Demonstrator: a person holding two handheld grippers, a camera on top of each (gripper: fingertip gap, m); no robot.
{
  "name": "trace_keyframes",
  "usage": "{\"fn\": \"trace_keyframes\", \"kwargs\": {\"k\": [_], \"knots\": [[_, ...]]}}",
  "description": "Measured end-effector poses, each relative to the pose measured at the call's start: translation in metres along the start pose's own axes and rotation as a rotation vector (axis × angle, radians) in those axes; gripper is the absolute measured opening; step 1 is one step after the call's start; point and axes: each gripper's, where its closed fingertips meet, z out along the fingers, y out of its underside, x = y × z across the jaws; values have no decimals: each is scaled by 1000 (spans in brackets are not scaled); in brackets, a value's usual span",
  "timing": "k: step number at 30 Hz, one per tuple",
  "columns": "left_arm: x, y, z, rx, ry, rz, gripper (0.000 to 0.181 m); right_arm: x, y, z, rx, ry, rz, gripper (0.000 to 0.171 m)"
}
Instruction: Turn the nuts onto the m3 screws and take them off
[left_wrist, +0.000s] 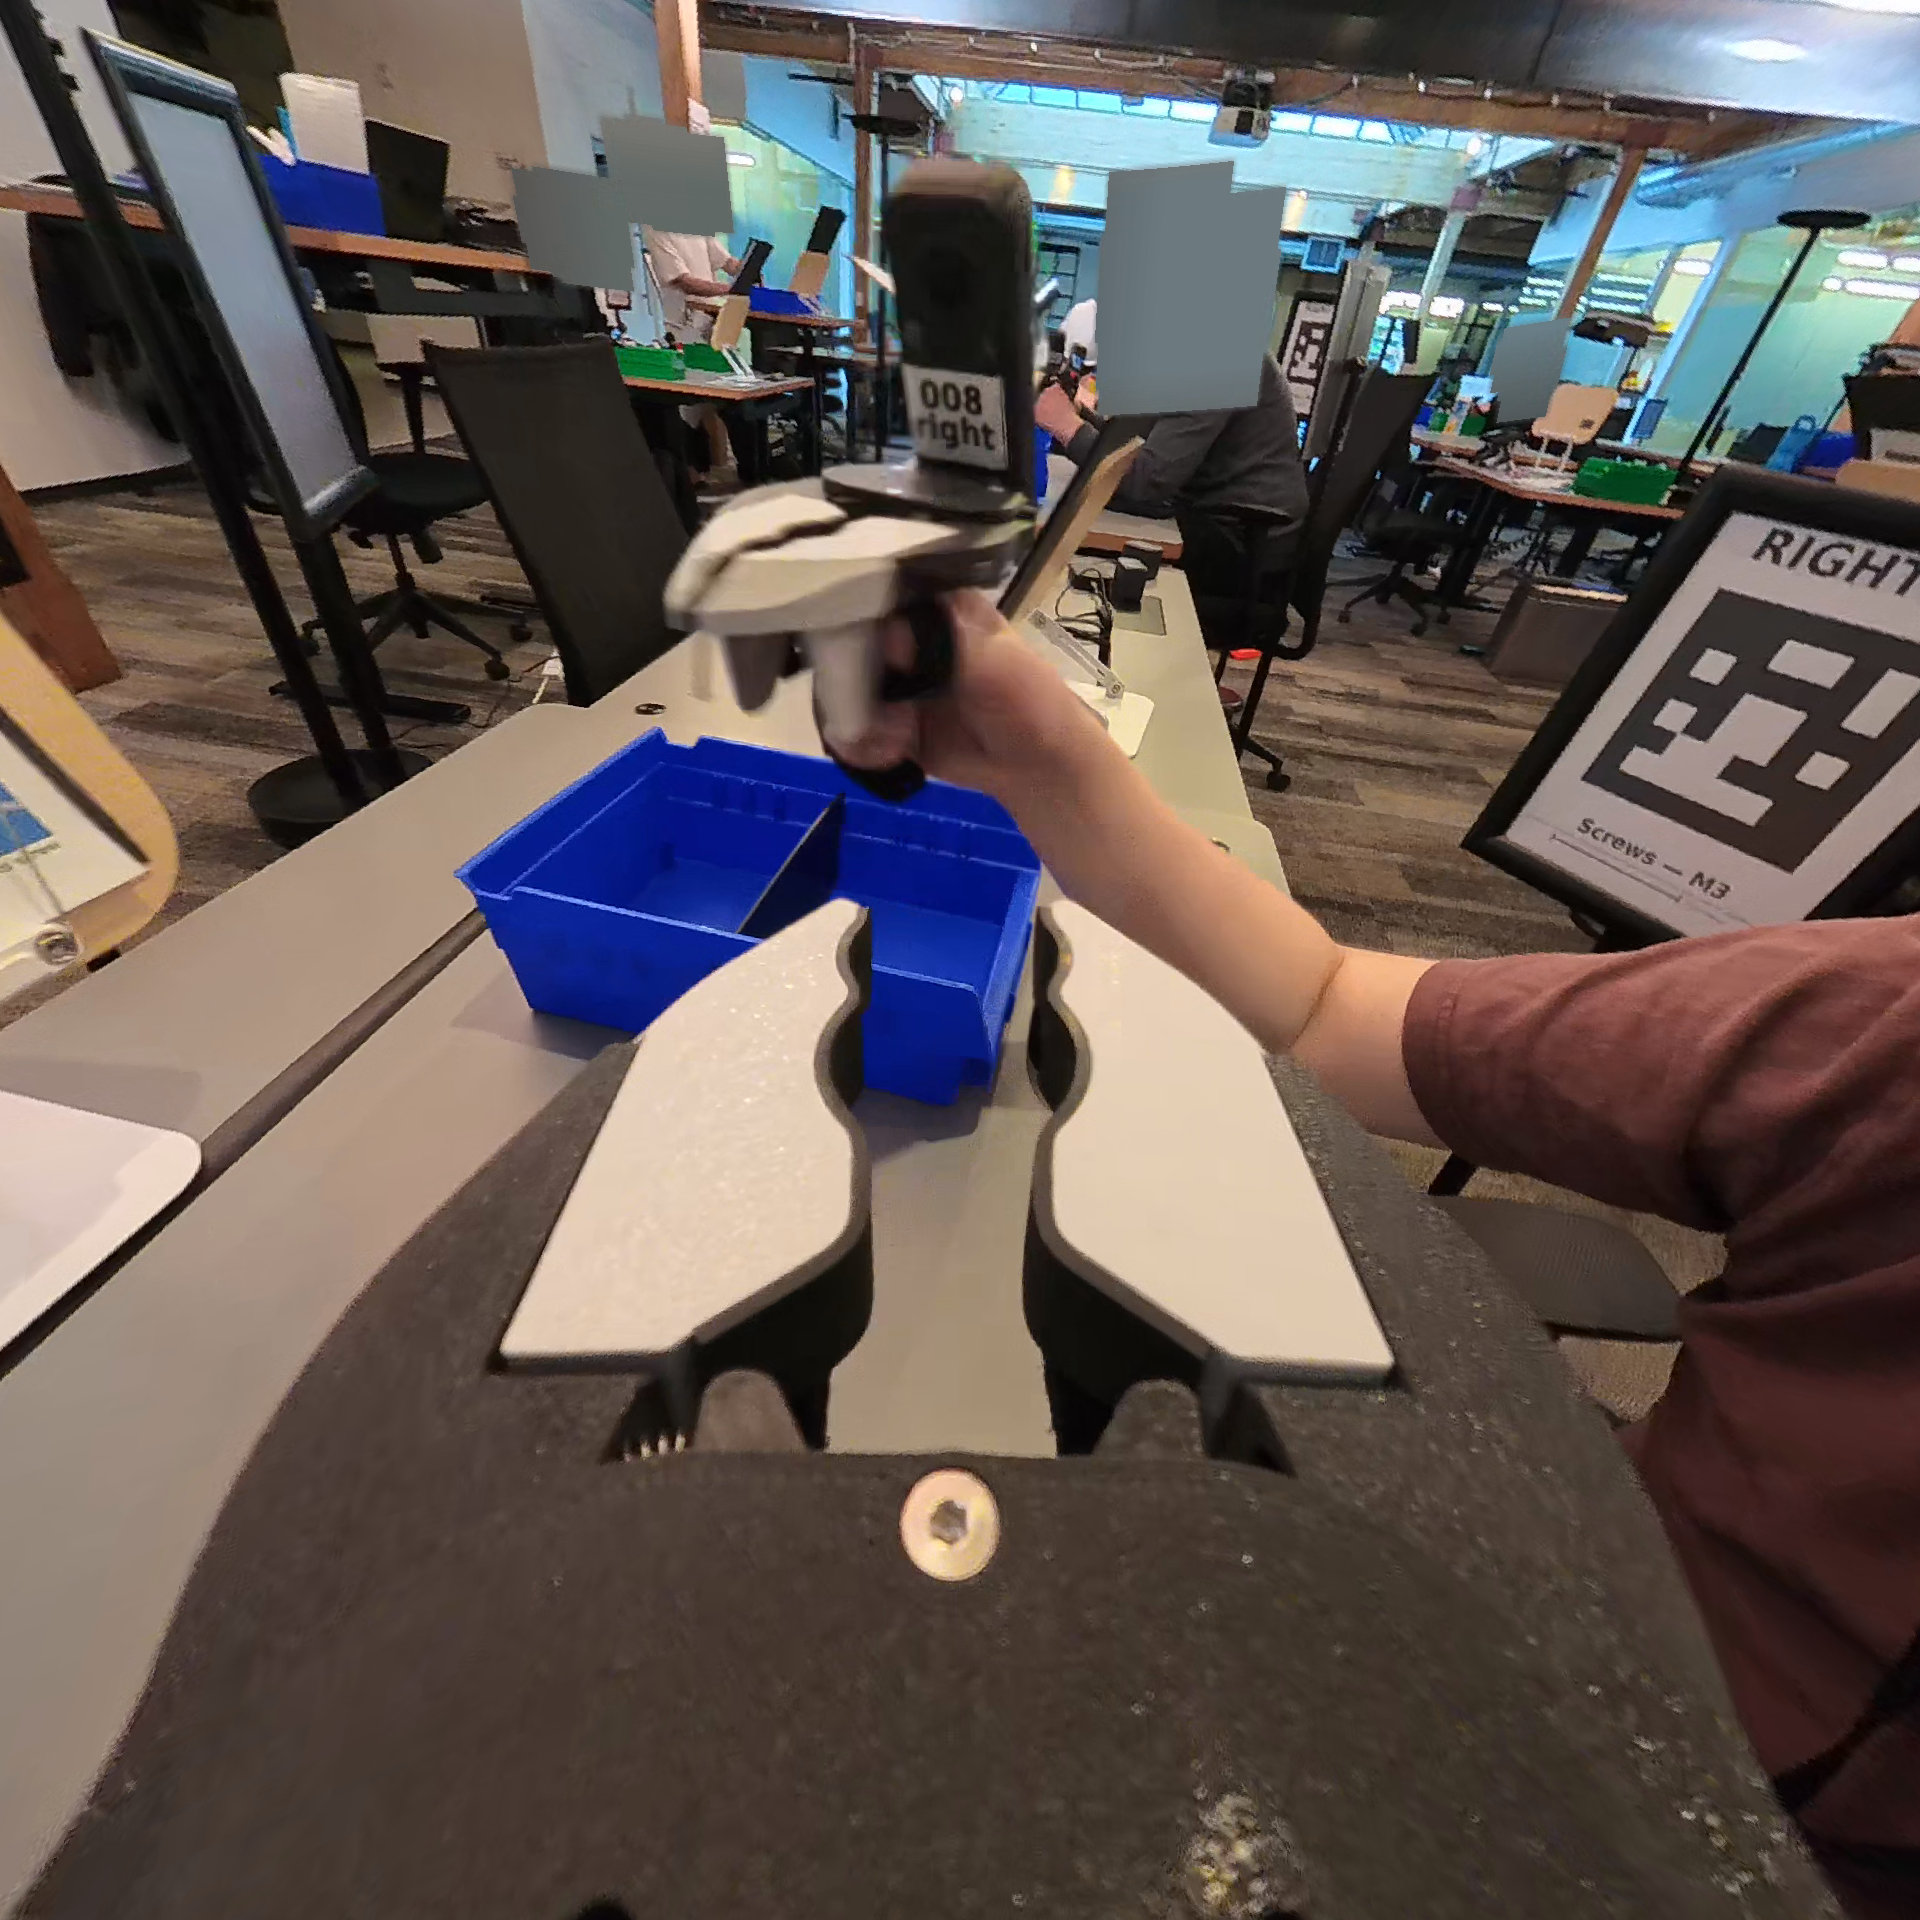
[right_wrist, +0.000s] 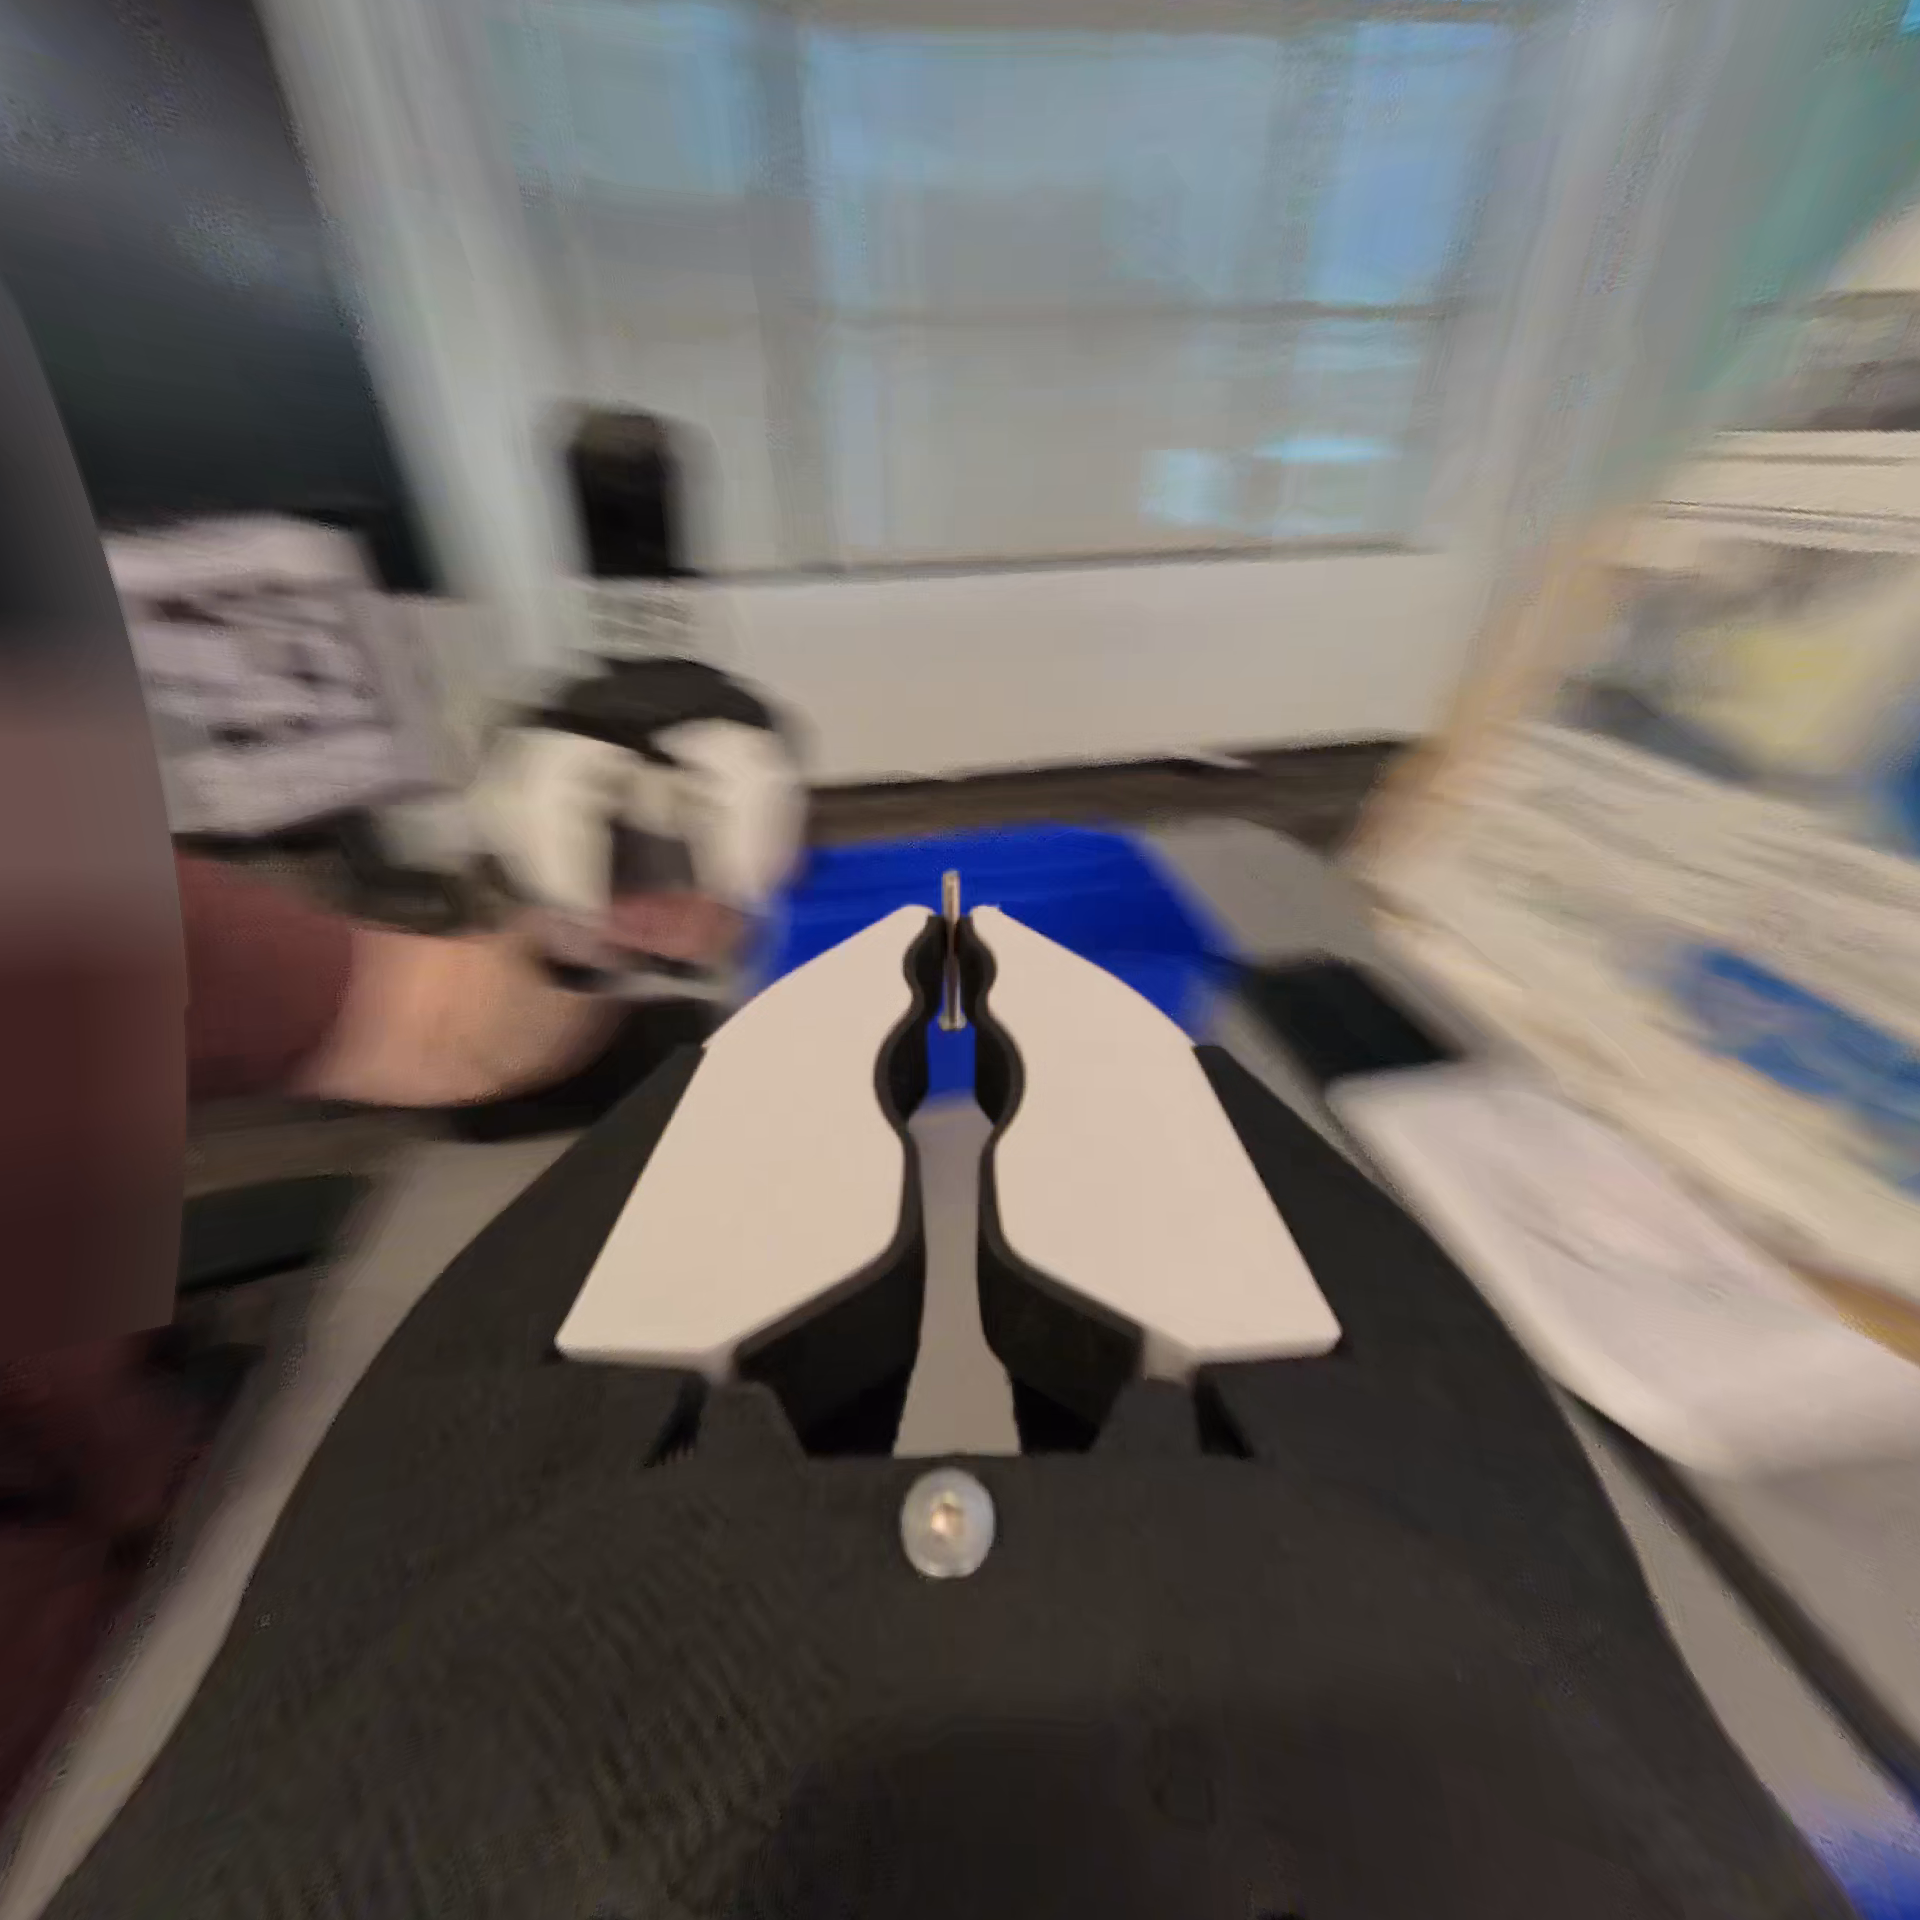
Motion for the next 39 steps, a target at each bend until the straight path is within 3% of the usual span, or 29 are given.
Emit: {"fn": "trace_keyframes", "kwargs": {"k": [3,5,9,13,18,19,25,30,32,35,39], "knots": [[-5,-1,-4,1,-18,-23,27,136,70,-97,-423,690,-90,3],[-6,1,-4,-18,-18,-21,27,174,121,-154,-702,884,-14,3],[-5,8,0,-65,-19,-1,26,185,174,-178,-881,910,197,4],[-4,19,7,-117,-17,11,27,185,209,-190,-1063,916,269,4],[-5,19,8,-116,-17,-1,27,184,235,-192,-1153,886,330,7],[-6,18,6,-107,-18,-11,27,187,235,-195,-1167,908,306,18],[-17,2,-17,-91,-68,-16,27,200,179,-183,-947,995,124,19],[-57,1,-78,-220,-323,-32,24,192,118,-167,-730,1028,-37,19],[-79,10,-107,-283,-453,-78,17,185,99,-159,-661,1026,-80,19],[-102,42,-142,-440,-568,-208,19,175,78,-146,-597,1016,-138,19],[-131,82,-180,-625,-712,-313,16,165,73,-132,-598,979,-157,20]]}}
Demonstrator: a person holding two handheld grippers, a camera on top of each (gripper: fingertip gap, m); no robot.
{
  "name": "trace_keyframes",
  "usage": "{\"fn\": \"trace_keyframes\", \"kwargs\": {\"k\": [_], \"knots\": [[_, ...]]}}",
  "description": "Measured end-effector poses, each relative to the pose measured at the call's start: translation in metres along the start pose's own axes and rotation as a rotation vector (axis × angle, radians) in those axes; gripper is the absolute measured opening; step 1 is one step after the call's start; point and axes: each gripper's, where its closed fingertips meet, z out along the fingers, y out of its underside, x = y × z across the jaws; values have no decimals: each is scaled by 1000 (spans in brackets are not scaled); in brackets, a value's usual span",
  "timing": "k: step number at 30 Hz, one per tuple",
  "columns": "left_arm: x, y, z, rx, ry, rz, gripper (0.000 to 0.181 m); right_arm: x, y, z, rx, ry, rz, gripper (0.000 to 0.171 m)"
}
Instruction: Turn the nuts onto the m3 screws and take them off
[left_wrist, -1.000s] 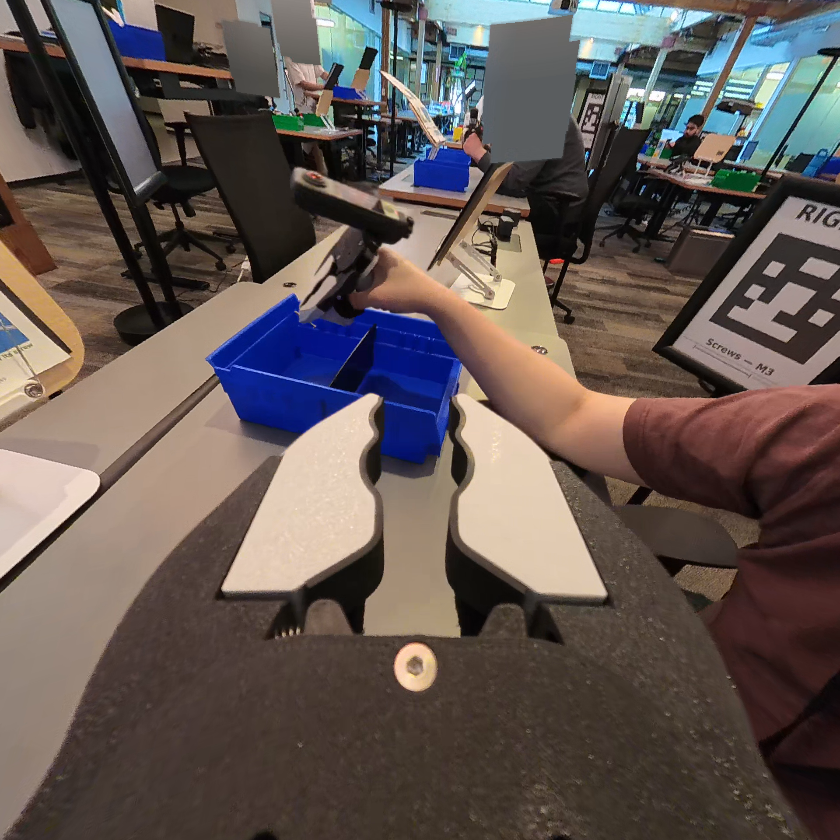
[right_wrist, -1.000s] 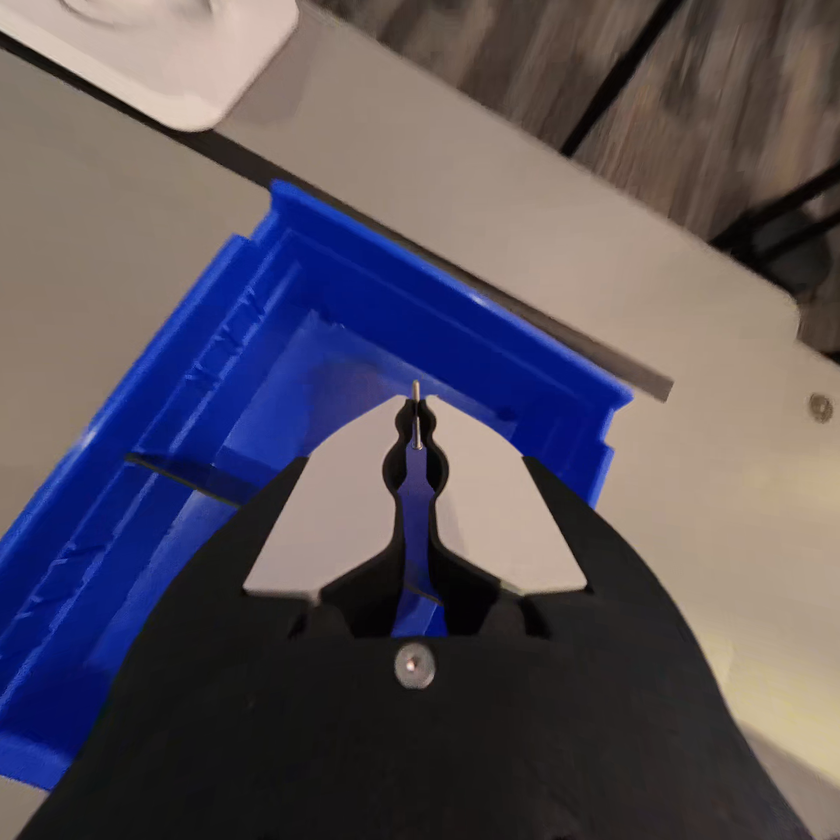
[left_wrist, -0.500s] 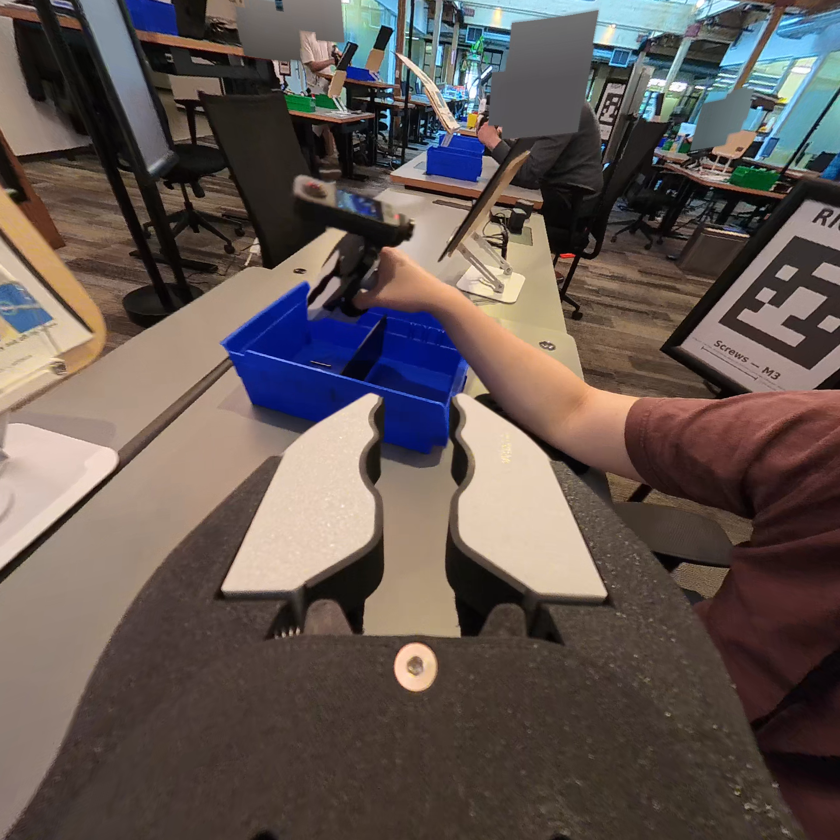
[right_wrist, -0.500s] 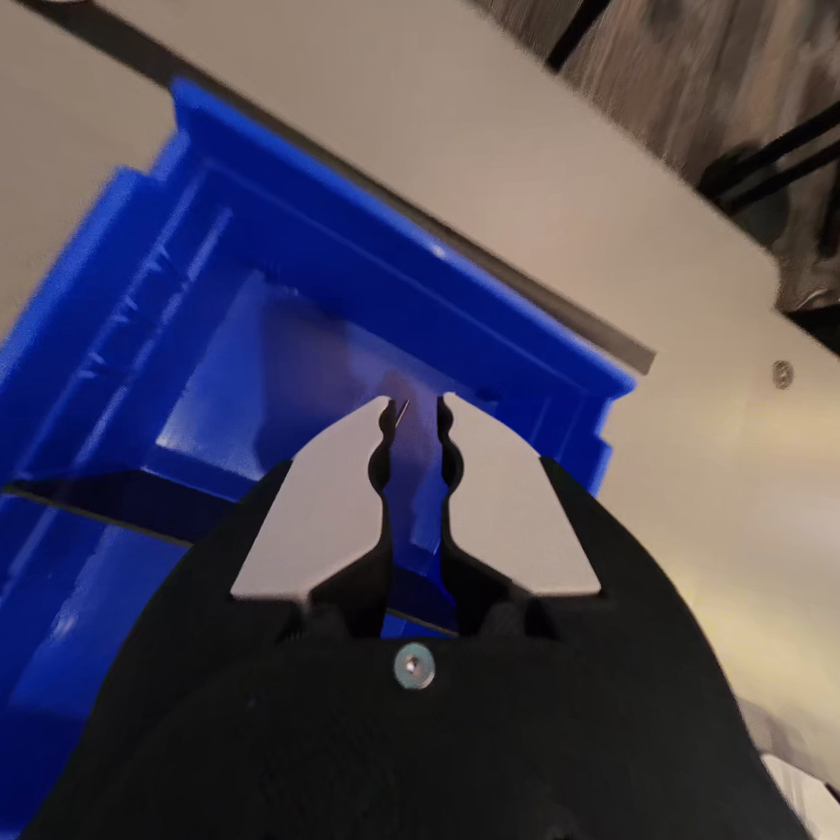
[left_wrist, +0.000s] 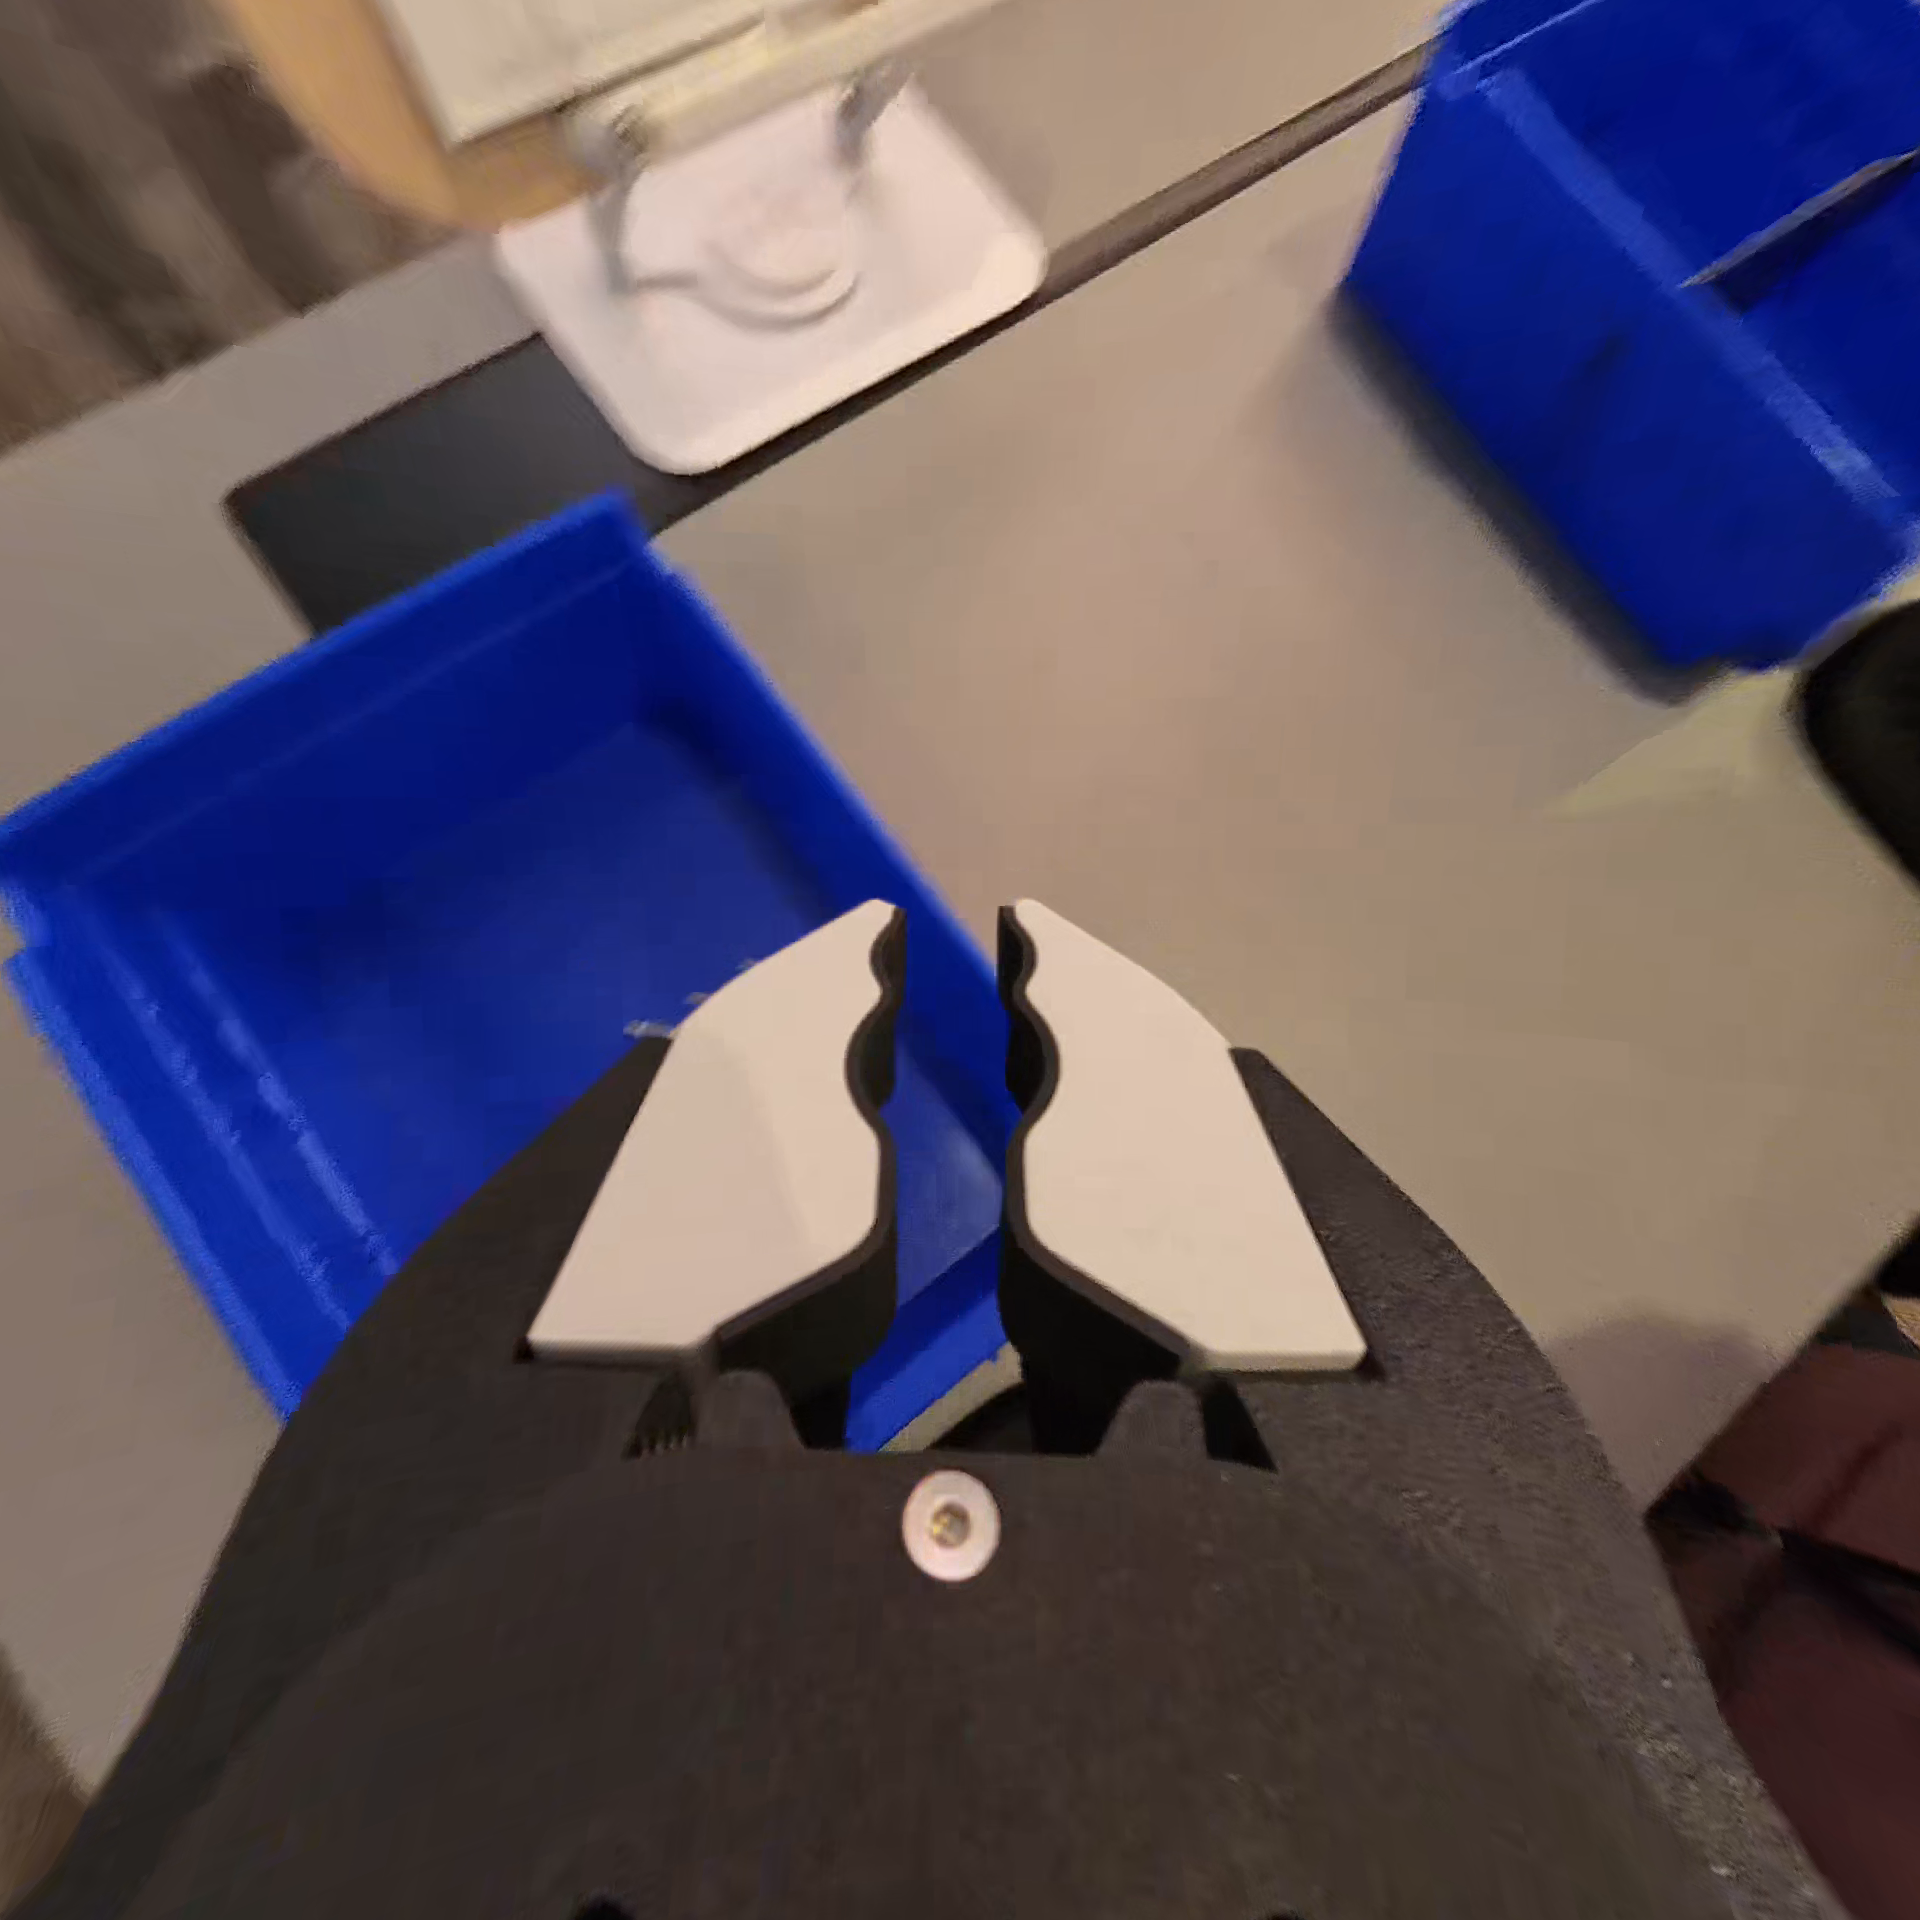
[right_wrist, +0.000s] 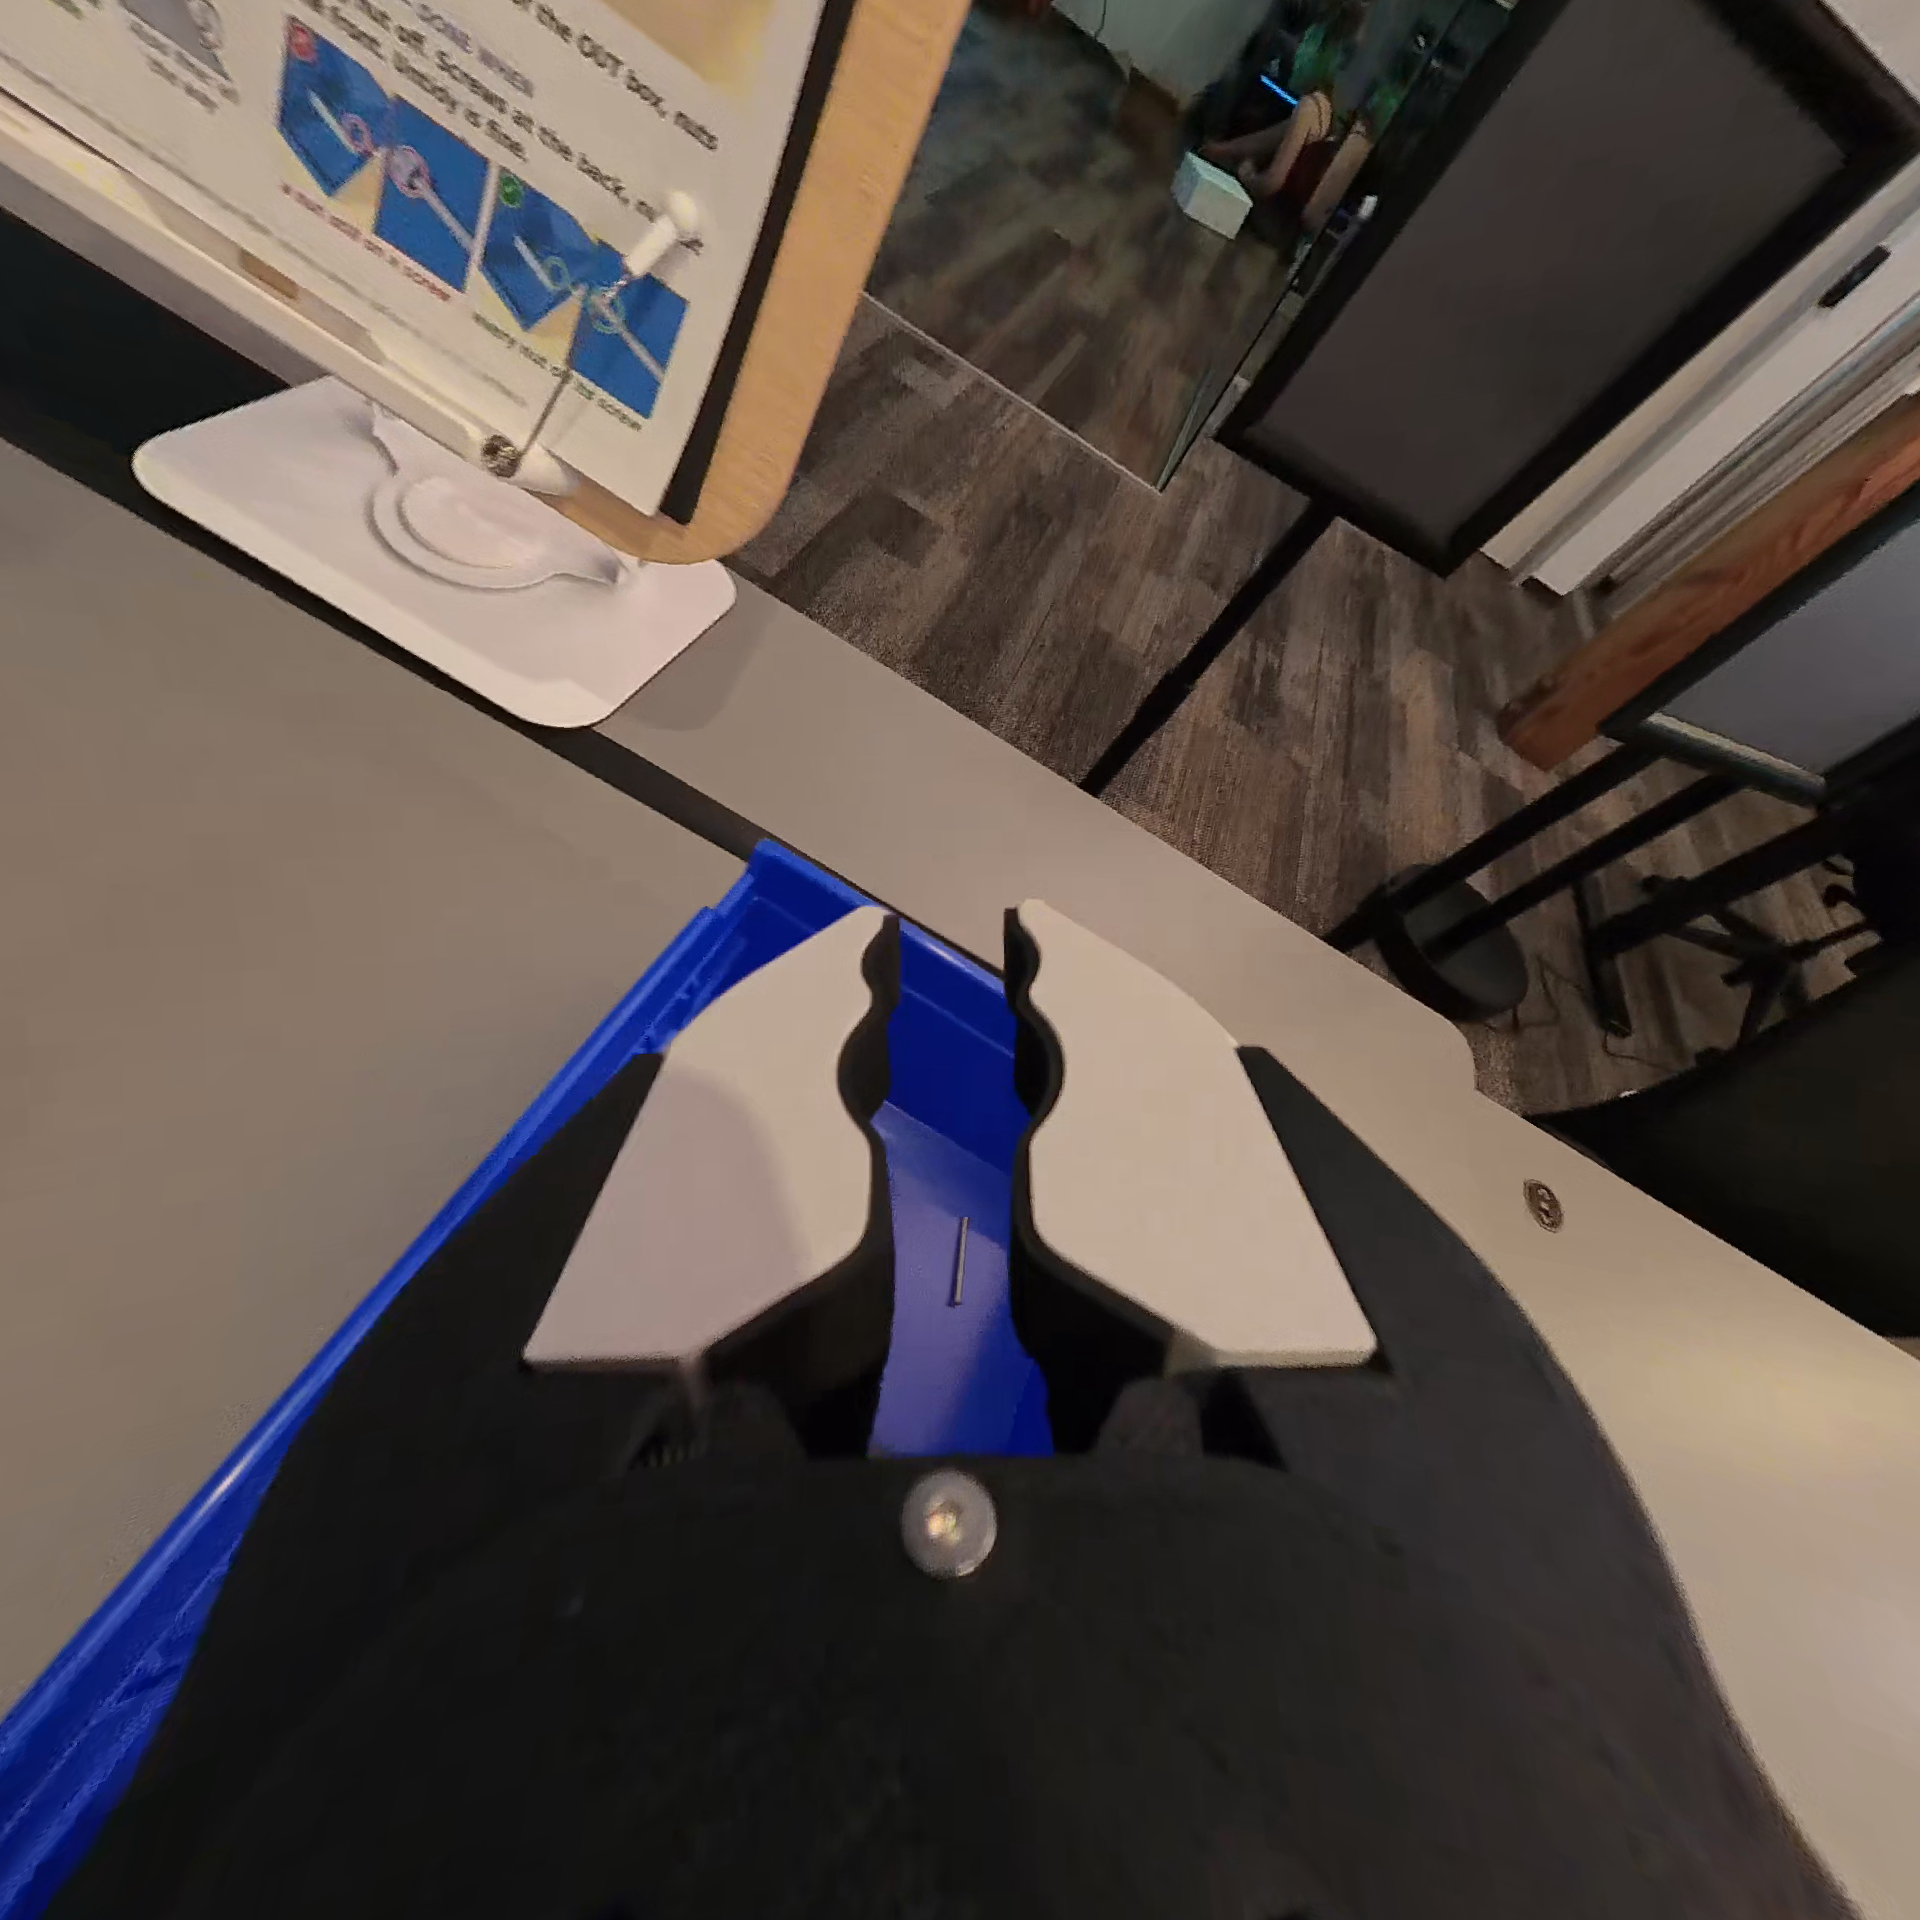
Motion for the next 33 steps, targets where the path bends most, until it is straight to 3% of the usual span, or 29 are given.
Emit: {"fn": "trace_keyframes", "kwargs": {"k": [4,12,19,27,33], "knots": [[-45,30,24,-160,-142,-122,17,-10,4,5,-38,-26,-19,23],[-84,90,89,-392,-87,-335,17,-13,23,19,-140,-13,-91,32],[-107,118,101,-484,-143,-407,20,-22,28,26,-171,-27,-127,35],[-112,127,118,-533,-204,-416,26,-30,33,32,-213,-25,-177,37],[-117,133,122,-589,-272,-360,19,-35,38,35,-240,-36,-201,37]]}}
